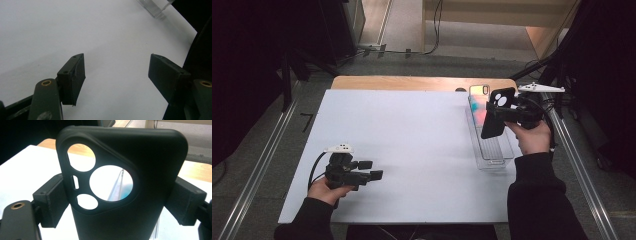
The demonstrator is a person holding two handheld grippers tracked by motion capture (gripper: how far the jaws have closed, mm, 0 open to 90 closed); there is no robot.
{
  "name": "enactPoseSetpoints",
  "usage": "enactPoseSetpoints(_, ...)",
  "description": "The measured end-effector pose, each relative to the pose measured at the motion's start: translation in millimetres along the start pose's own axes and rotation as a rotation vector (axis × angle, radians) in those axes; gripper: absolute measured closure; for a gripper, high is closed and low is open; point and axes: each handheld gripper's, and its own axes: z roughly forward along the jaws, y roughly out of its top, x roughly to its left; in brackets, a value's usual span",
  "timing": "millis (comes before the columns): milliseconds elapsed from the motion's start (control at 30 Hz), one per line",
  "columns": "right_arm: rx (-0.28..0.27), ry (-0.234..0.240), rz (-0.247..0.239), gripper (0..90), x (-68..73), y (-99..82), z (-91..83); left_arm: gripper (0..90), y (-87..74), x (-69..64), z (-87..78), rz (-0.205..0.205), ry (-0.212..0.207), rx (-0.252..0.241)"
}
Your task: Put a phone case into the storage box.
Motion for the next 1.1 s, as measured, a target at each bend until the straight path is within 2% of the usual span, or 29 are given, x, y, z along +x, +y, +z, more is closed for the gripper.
enactPoseSetpoints(100,0.003,0.009,0.017,12.6,-5.4,-0.3,8.5,30.2,0.2,0.1,0.3,0.001,0.001,-0.003)
enactPoseSetpoints(367,0.025,-0.04,0.014,12.6,-12.9,-1.7,30.5,30.3,0.3,1.4,-0.5,-0.007,0.006,-0.012)
enactPoseSetpoints(633,0.04,-0.082,0.032,12.5,-20.6,-4.0,54.8,30.3,0.1,1.1,1.0,-0.003,-0.002,-0.004)
enactPoseSetpoints(867,0.052,-0.107,0.054,12.5,-27.8,-5.8,77.2,30.3,-0.1,2.2,1.3,-0.005,0.002,-0.003)
enactPoseSetpoints(1100,0.072,-0.13,0.055,12.6,-29.1,-5.5,96.4,30.2,-1.3,1.6,3.4,-0.007,-0.005,0.005)
